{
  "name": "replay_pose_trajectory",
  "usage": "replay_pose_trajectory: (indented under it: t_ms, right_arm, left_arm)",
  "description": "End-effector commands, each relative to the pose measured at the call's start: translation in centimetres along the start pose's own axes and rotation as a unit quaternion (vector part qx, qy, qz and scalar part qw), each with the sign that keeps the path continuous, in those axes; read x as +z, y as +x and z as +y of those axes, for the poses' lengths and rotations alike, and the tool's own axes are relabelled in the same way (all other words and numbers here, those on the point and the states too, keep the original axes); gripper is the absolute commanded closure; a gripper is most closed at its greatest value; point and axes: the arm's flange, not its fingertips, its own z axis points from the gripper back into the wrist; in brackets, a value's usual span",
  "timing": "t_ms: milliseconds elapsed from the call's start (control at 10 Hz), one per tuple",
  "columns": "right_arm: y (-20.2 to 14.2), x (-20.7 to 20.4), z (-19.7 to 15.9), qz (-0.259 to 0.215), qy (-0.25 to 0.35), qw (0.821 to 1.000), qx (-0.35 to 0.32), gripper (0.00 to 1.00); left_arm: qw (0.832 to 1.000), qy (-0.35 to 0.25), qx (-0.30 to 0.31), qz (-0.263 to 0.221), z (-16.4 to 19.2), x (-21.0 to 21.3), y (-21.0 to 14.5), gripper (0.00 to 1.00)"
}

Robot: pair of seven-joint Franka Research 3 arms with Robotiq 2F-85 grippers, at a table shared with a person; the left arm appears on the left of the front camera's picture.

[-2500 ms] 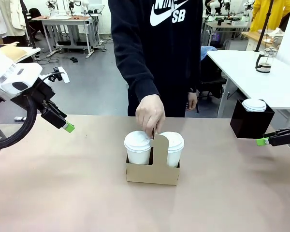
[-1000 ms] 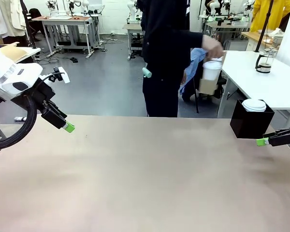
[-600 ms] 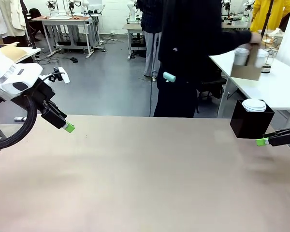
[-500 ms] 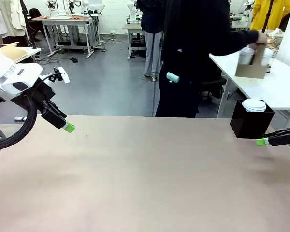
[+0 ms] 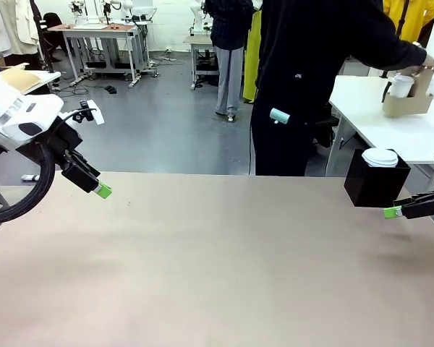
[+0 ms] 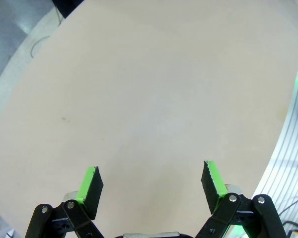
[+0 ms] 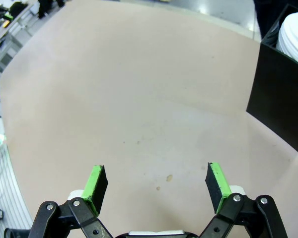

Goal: Pour a drink into a cup and package it in a carrier.
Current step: Insert the held 600 ml Paper Cup into the Cup Carrier.

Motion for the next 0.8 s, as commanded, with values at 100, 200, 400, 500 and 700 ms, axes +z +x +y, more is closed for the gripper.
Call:
replay_pose_trajectory:
  t_ms: [100, 200, 400, 500, 700]
  right_arm:
    - [-0.13, 0.17, -0.05, 0.001, 0.003, 1.000, 0.000, 0.00]
    - [-0.13, 0.17, -0.05, 0.001, 0.003, 1.000, 0.000, 0.00]
    - [-0.13, 0.17, -0.05, 0.001, 0.003, 1.000, 0.000, 0.00]
    - [-0.13, 0.17, -0.05, 0.001, 0.003, 1.000, 0.000, 0.00]
    - [-0.13, 0.17, -0.05, 0.001, 0.003, 1.000, 0.000, 0.00]
  left_arm:
    - [1.000, -0.003, 0.007, -0.005, 0.04, -0.15, 0.00, 0.00]
    - [1.000, -0.003, 0.007, -0.005, 0.04, -0.15, 0.00, 0.00]
    - [1.000, -0.003, 0.007, -0.005, 0.04, -0.15, 0.00, 0.00]
    - [1.000, -0.003, 0.007, -0.005, 0.04, -0.15, 0.00, 0.00]
    - [1.000, -0.003, 0.007, -0.005, 0.04, -0.15, 0.00, 0.00]
